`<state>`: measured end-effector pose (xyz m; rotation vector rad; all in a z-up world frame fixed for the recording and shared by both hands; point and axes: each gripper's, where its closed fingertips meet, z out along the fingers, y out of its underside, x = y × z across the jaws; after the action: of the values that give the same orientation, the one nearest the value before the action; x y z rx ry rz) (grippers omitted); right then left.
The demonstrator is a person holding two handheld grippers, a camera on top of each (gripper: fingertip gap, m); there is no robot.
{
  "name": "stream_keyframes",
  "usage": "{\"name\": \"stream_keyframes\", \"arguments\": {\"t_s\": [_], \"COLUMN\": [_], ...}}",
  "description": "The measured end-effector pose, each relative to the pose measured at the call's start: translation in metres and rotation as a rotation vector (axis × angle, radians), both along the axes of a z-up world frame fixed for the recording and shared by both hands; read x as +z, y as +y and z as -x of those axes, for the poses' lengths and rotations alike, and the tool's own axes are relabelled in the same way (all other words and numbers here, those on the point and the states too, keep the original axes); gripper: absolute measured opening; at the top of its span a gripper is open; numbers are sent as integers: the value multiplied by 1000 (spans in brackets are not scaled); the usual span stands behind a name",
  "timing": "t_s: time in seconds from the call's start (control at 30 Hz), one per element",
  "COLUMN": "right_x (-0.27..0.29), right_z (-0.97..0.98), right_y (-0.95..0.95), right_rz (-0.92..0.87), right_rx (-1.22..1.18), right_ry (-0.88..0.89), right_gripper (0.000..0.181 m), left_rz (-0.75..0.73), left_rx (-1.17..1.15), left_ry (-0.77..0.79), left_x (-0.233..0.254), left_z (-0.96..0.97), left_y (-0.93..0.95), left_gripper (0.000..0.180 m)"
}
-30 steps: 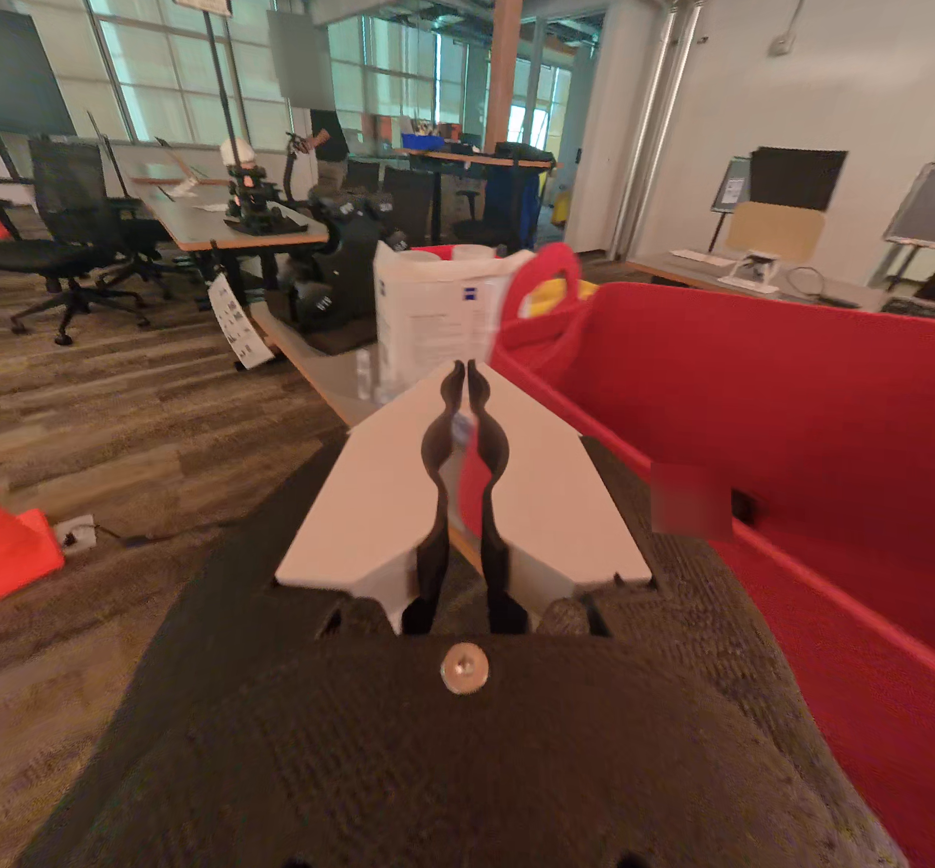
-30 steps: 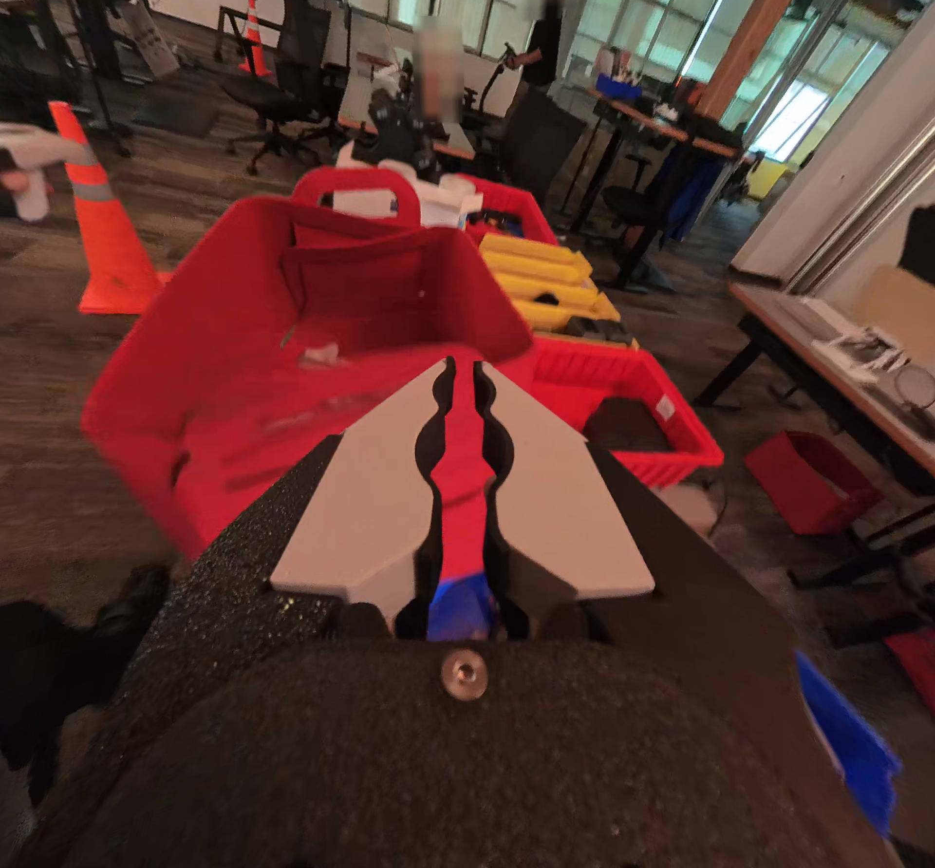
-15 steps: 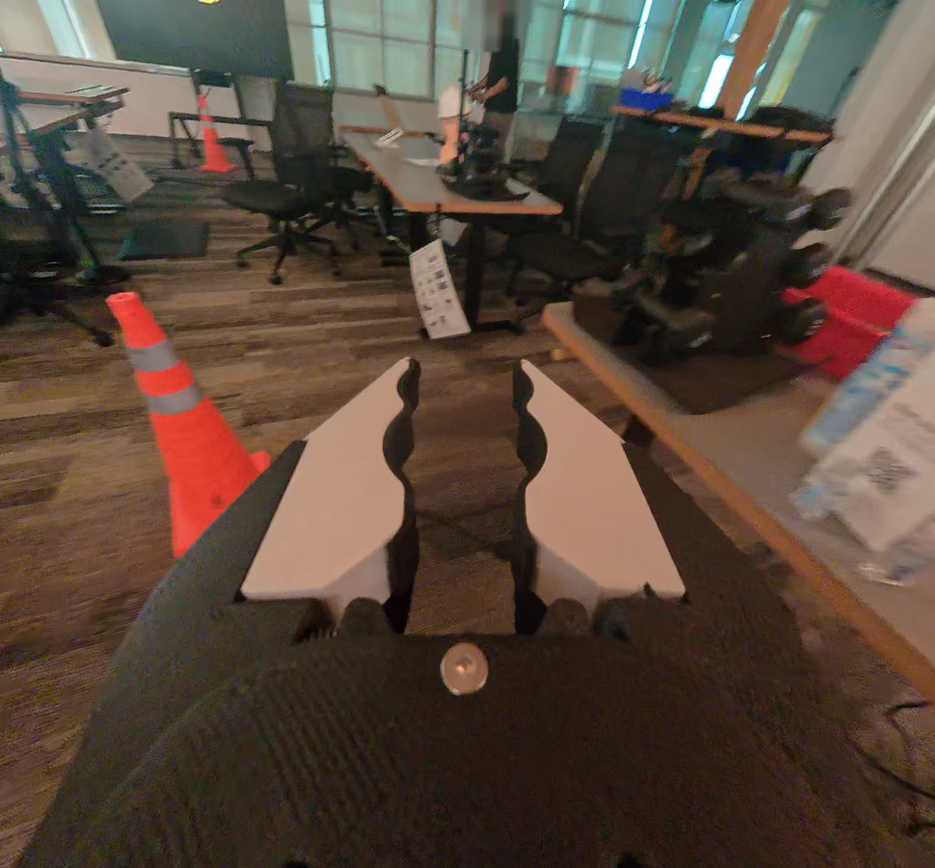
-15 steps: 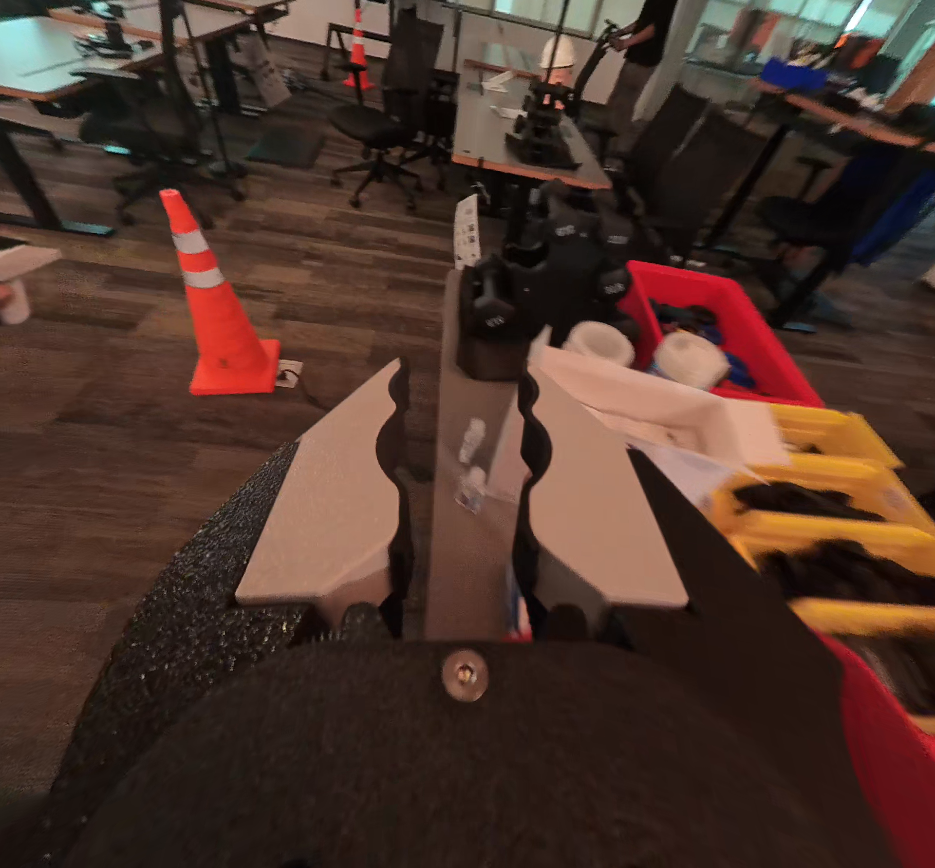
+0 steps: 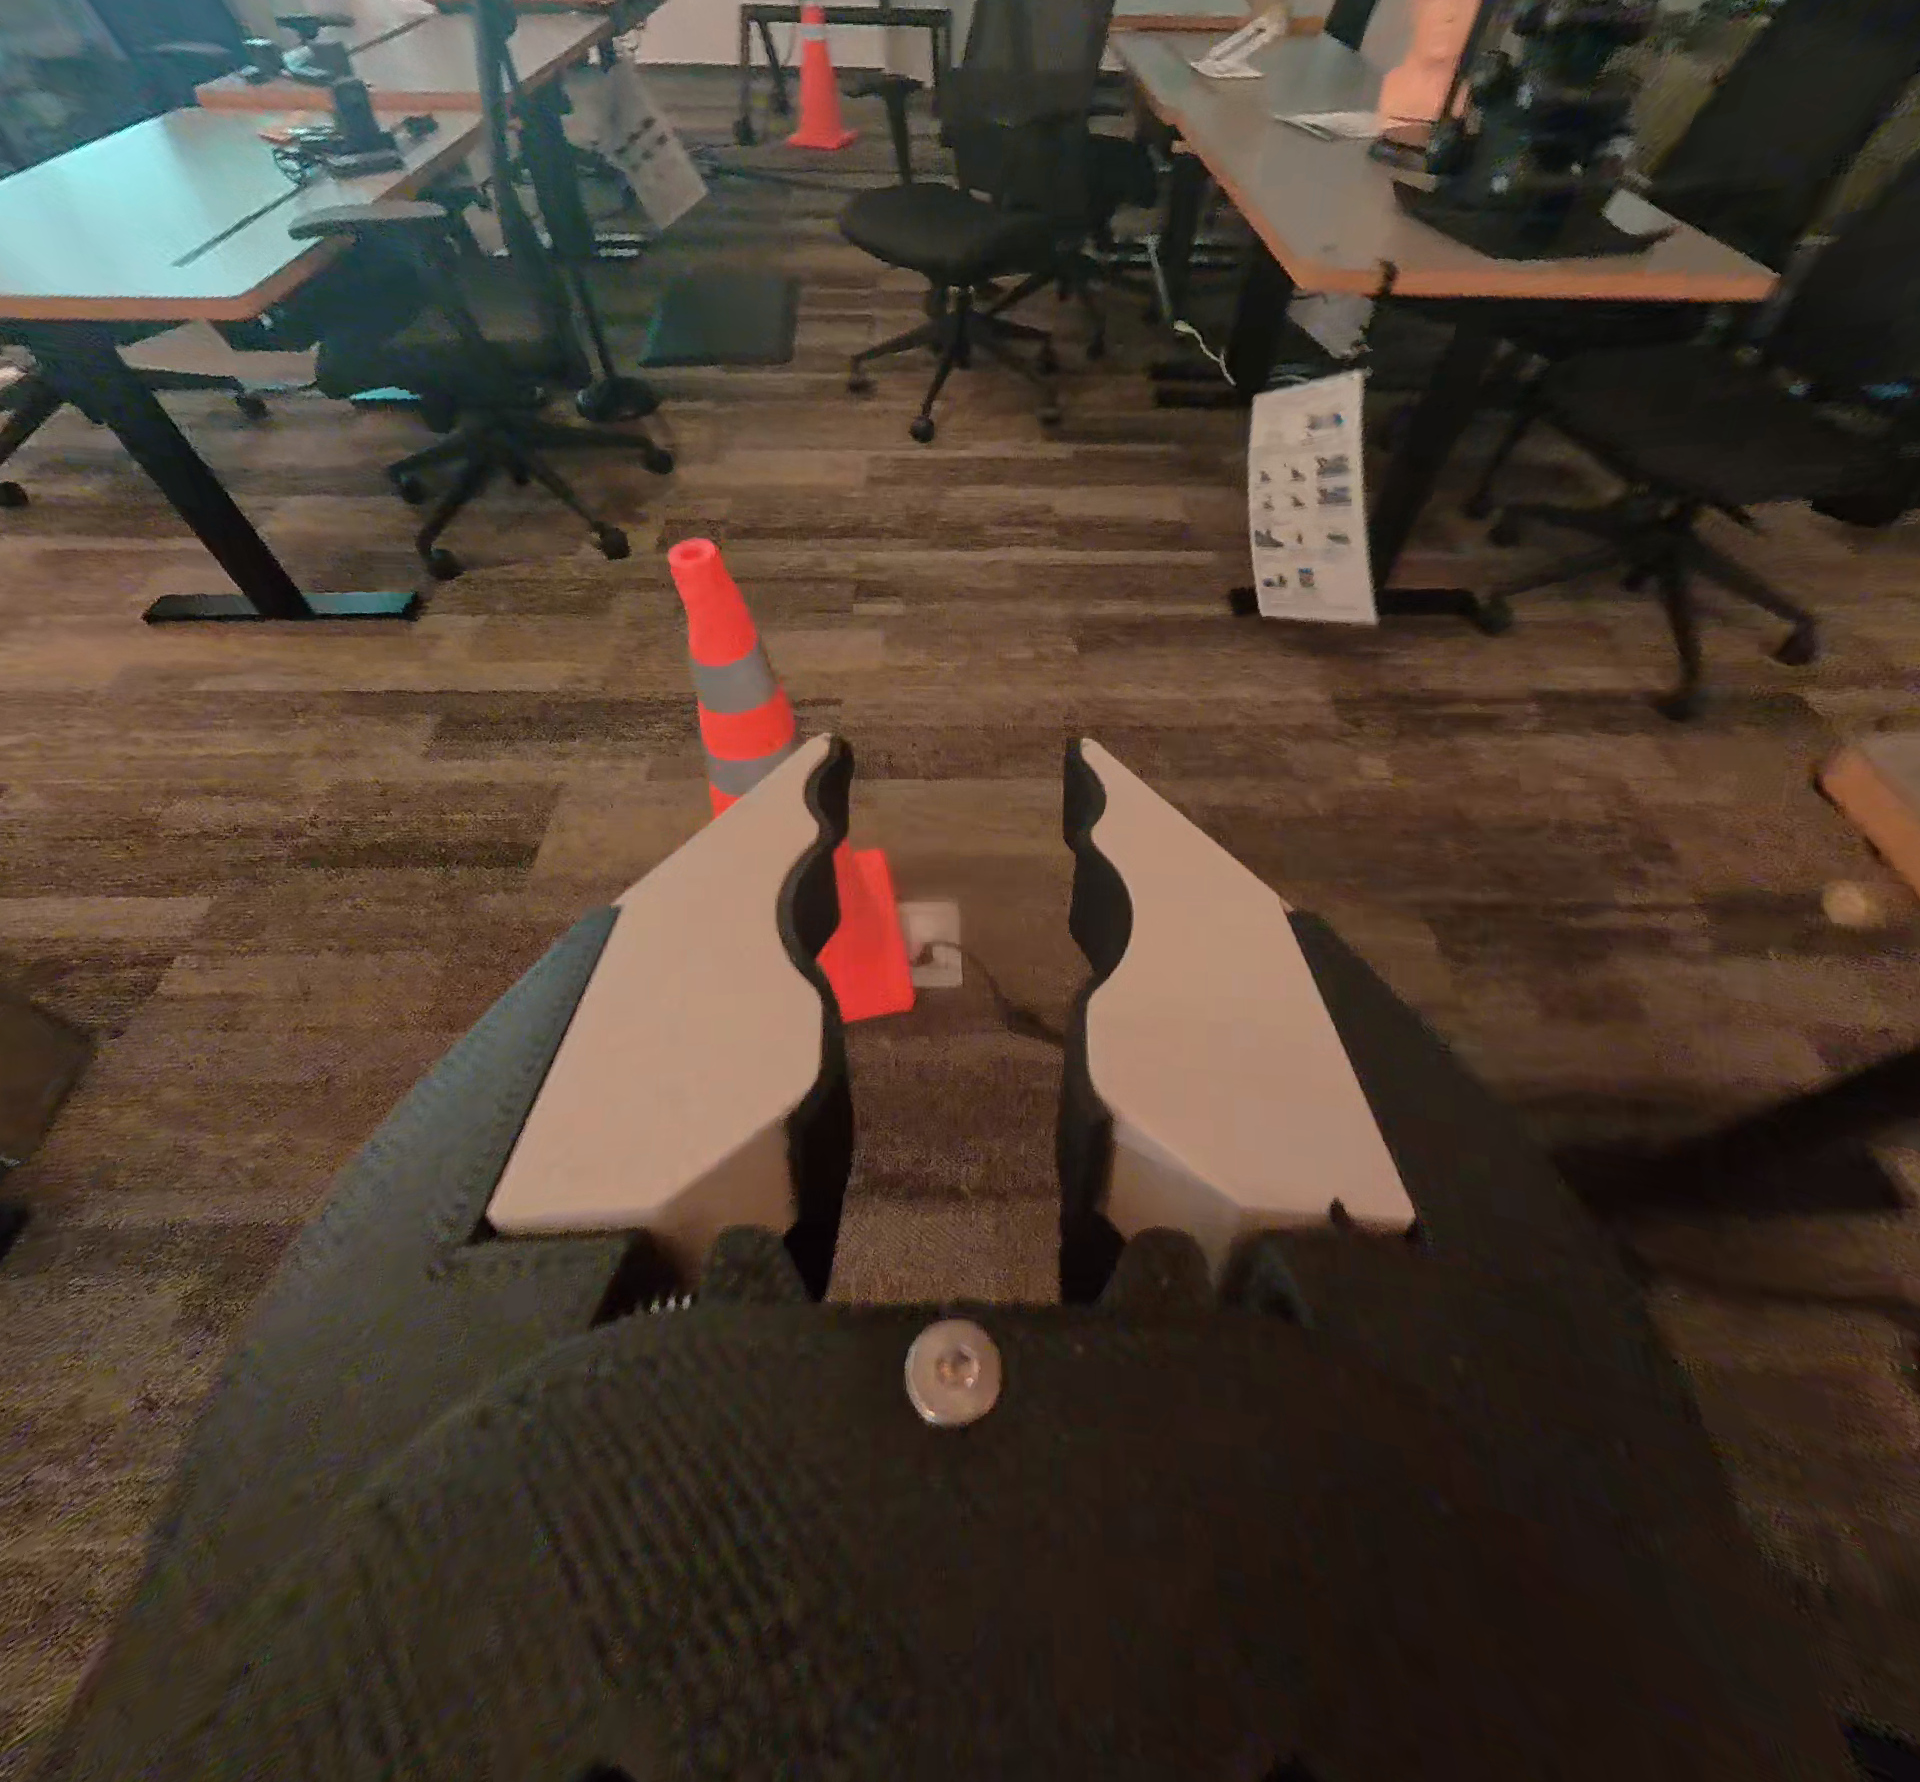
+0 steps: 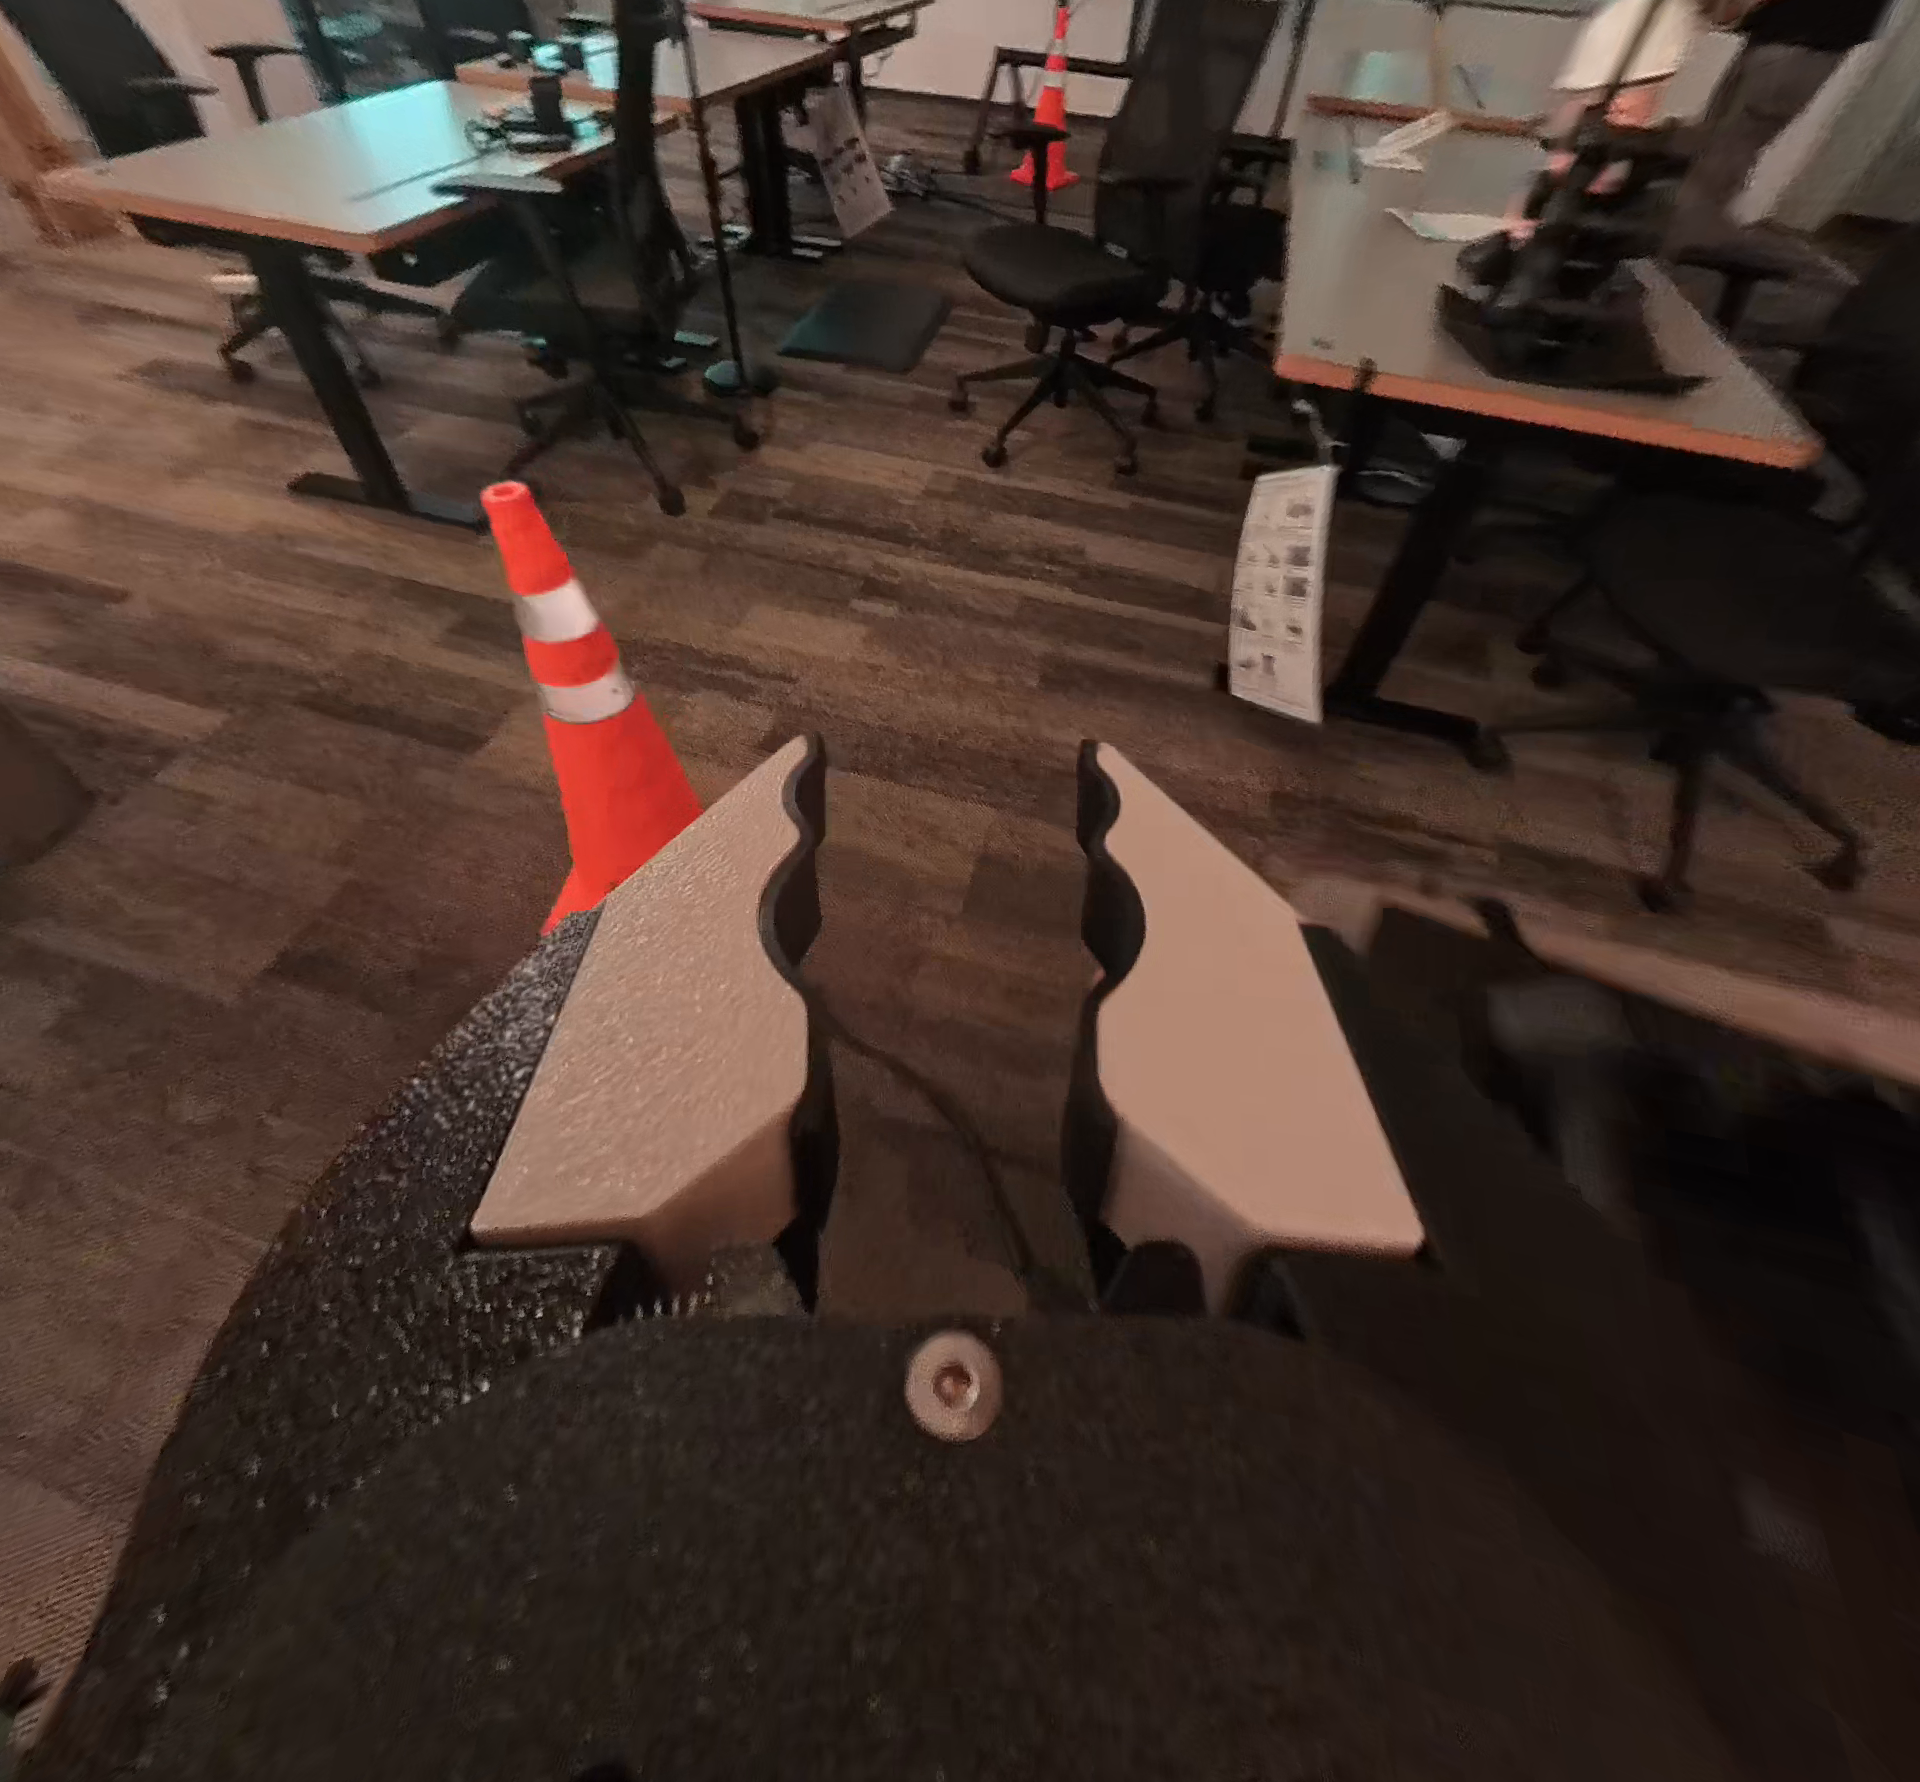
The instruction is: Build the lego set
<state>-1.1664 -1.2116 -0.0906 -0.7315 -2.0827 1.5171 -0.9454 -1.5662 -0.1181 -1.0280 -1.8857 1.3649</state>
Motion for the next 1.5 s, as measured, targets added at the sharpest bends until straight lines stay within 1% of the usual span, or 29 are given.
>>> {"name": "stream_keyframes", "arguments": {"t_s": [0.1,0.17,0.27,0.37,0.53,0.67,0.73,0.83,0.9,0.97,1.07,1.2,1.27,1.5], "right_x": [2,13,32,29,-6,-6,6,16,16,9,-9,-23,-15,25], "right_z": [68,107,162,218,326,419,464,530,573,617,690,797,850,1009], "right_y": [-96,-152,-226,-289,-379,-442,-468,-497,-516,-538,-578,-653,-699,-875], "right_rz": [2,-9,21,34,-2,-38,-30,-30,-20,-13,-18,6,23,53], "right_rx": [125,187,246,271,230,158,127,70,43,31,31,73,118,327], "right_ry": [-44,-32,-25,-15,-38,-58,-51,-44,-62,-71,-68,-76,-74,-15], "right_gripper": [52,54,54,54,55,55,55,55,54,54,54,55,55,55], "left_rz": [29,53,52,56,41,15,29,80,80,84,52,10,-9,35], "left_rx": [27,38,52,51,36,-20,-93,-196,-229,-233,-213,-153,-112,23], "left_ry": [31,39,40,19,5,14,17,59,91,114,127,72,53,32], "left_x": [33,53,63,50,11,7,22,63,82,90,76,38,36,45], "left_z": [65,105,161,220,335,451,520,616,672,722,789,865,899,1003], "left_y": [-61,-100,-158,-217,-316,-392,-423,-463,-491,-519,-560,-614,-645,-778], "left_gripper": [40,41,41,42,41,41,41,41,41,41,41,39,40,40]}}
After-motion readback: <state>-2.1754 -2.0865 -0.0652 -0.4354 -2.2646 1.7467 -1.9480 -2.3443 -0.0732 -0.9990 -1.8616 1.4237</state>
